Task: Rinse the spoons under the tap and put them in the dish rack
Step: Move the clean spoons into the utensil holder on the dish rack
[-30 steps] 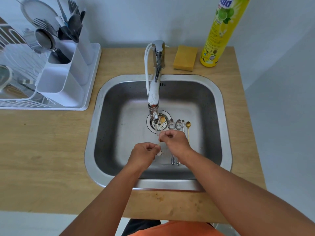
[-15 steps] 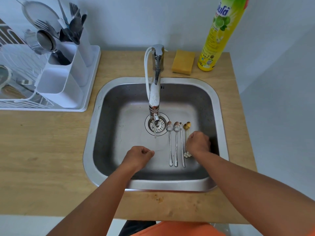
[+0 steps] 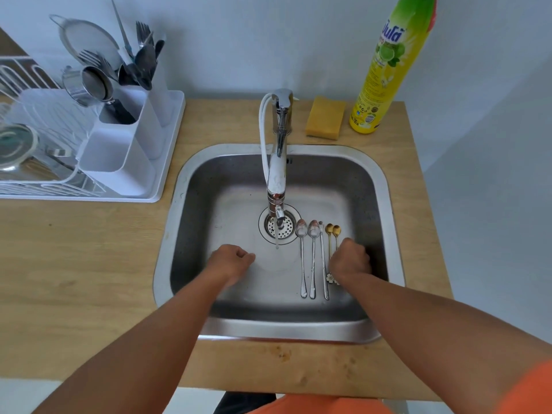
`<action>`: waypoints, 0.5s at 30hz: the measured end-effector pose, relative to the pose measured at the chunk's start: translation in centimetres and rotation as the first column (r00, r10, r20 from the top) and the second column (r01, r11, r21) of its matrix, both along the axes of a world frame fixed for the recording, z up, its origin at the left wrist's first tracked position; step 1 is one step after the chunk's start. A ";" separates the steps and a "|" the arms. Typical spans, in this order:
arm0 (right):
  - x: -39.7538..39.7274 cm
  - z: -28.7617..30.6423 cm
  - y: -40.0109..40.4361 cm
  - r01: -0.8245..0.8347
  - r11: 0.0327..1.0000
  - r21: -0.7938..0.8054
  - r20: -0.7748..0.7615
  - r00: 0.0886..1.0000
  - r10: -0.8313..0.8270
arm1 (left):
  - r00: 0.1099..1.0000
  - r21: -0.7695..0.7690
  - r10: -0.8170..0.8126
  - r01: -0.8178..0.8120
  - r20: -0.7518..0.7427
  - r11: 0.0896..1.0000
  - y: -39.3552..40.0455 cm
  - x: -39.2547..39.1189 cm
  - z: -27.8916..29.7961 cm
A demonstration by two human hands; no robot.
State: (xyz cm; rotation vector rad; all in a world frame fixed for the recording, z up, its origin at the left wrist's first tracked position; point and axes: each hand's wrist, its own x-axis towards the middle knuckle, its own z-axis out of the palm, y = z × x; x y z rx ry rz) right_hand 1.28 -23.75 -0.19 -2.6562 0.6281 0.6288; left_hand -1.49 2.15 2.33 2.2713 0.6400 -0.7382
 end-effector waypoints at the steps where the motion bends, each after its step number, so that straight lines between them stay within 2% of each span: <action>1: -0.1 0.1 0.0 -0.003 1.000 0.000 0.000 1.000 0.003 | 1.000 0.014 -0.016 0.016 0.024 1.000 0.5 1.0 0.7; 7: -0.4 0.4 -0.1 0.005 1.000 0.027 -0.012 1.000 -0.005 | 0.952 0.150 -0.147 0.110 0.267 0.983 2.8 8.4 7.1; 10: -0.8 0.6 -0.1 0.009 0.999 0.041 -0.025 1.000 -0.007 | 0.887 0.298 -0.226 0.107 0.402 0.949 2.6 13.3 11.8; 13: -1.2 0.7 0.0 0.004 0.998 0.060 -0.034 0.999 -0.002 | 0.818 0.366 -0.266 0.074 0.510 0.928 1.5 17.3 16.0; 15: -1.4 0.7 0.1 -0.001 0.998 0.069 -0.037 0.999 0.003 | 0.760 0.387 -0.329 0.110 0.561 0.915 0.4 19.0 18.0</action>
